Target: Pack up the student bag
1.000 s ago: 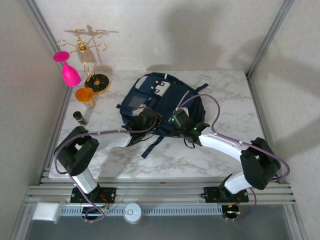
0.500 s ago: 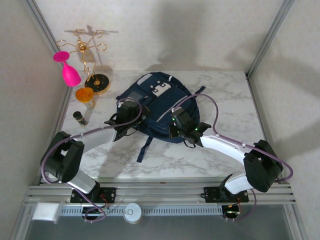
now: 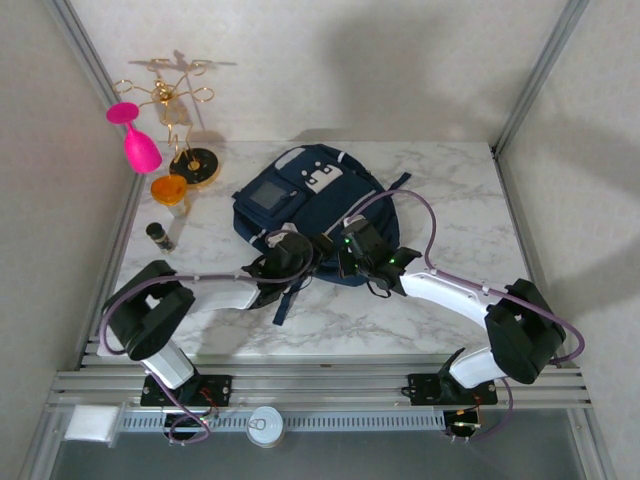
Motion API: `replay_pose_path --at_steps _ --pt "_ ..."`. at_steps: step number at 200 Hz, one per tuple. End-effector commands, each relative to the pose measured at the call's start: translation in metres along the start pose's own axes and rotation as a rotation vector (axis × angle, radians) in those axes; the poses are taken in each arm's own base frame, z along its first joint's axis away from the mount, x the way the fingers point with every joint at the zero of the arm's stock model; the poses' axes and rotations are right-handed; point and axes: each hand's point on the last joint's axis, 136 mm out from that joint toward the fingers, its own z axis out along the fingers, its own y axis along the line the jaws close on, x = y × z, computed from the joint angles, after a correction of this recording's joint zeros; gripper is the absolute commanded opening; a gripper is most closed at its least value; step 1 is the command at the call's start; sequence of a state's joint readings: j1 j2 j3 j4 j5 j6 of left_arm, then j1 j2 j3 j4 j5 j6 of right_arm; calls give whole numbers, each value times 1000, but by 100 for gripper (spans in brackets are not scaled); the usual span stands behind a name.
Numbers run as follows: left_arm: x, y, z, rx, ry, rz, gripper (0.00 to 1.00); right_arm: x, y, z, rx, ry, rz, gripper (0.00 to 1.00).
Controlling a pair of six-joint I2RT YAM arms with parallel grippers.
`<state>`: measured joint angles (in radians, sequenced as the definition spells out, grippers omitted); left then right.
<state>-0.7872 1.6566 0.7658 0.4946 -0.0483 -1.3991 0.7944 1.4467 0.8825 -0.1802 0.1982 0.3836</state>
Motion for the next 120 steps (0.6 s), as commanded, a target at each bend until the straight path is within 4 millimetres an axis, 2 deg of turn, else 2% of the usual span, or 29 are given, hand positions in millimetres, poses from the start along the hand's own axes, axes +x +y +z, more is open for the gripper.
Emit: replay_pose_path --at_steps 1,11,37,78,97,120 --pt "-23 -15 5 33 -138 -63 27 -1 4 3 -4 -6 -22 0" --pt "-30 -6 2 -2 -177 -57 17 -3 2 2 13 -7 -27 0" --pt "-47 3 -6 -94 -259 49 0 -8 -12 0 90 -9 -40 0" --pt "-64 25 -36 -167 -291 114 0 -16 -41 -10 228 -19 -2 0" --pt "-74 41 -48 -224 -254 184 0 -22 -38 -19 234 -24 -32 0" --pt "-102 58 -78 -307 -251 293 0 -23 -31 -23 203 -25 -72 0"
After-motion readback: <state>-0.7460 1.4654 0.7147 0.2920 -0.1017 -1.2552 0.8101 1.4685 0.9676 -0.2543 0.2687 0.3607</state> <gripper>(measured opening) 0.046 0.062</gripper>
